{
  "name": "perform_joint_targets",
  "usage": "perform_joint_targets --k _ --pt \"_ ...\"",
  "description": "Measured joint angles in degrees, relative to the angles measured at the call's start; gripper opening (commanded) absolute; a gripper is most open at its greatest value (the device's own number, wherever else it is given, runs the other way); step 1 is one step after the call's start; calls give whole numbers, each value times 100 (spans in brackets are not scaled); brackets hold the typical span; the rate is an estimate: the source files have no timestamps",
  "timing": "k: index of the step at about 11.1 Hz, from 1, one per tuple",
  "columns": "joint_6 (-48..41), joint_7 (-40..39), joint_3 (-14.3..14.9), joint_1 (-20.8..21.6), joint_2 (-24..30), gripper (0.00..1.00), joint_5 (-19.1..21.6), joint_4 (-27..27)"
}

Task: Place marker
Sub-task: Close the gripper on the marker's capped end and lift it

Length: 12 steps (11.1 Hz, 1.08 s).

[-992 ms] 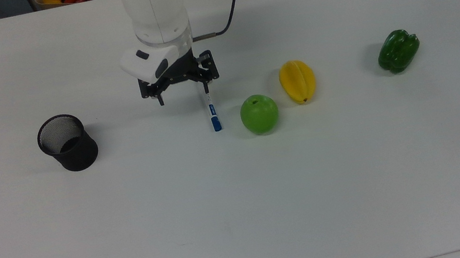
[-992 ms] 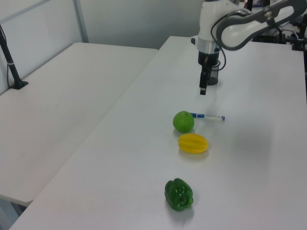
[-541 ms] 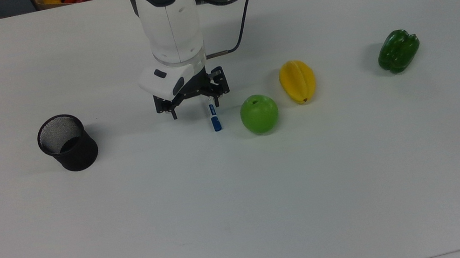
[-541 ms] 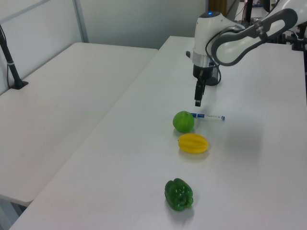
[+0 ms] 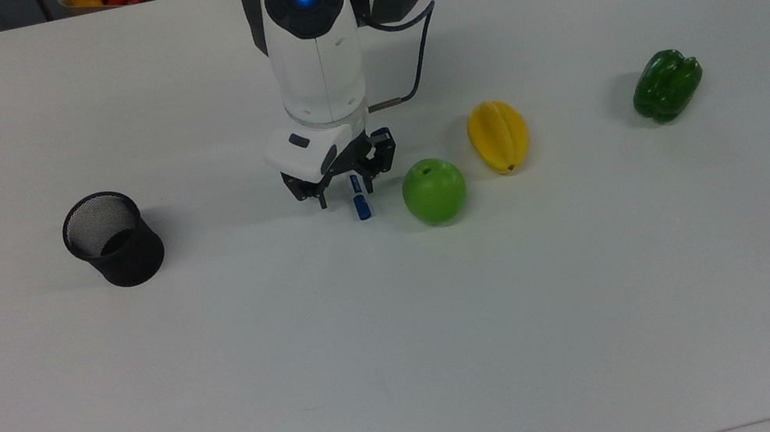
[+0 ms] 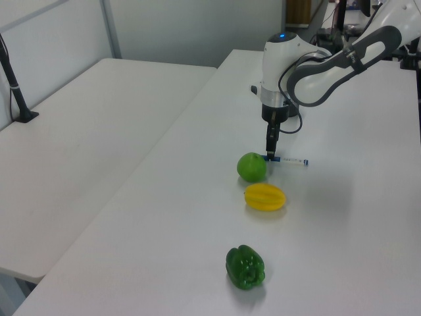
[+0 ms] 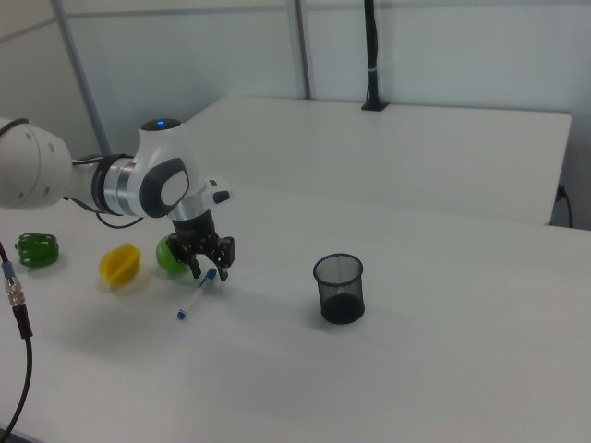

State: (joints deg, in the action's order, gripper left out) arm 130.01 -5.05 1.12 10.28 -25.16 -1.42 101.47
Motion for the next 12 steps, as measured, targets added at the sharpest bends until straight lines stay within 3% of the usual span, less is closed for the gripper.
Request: perform_joint_targets --k 3,4,5,6,12 --pt "0 1 -108 3 -17 58 -65 16" --pt "0 58 -137 5 -32 48 -153 41" --pt "0 144 -152 6 -45 29 -290 76" --pt "0 204 -156 6 -56 1 -398 97" --pt "0 546 -160 -18 -45 0 -445 94"
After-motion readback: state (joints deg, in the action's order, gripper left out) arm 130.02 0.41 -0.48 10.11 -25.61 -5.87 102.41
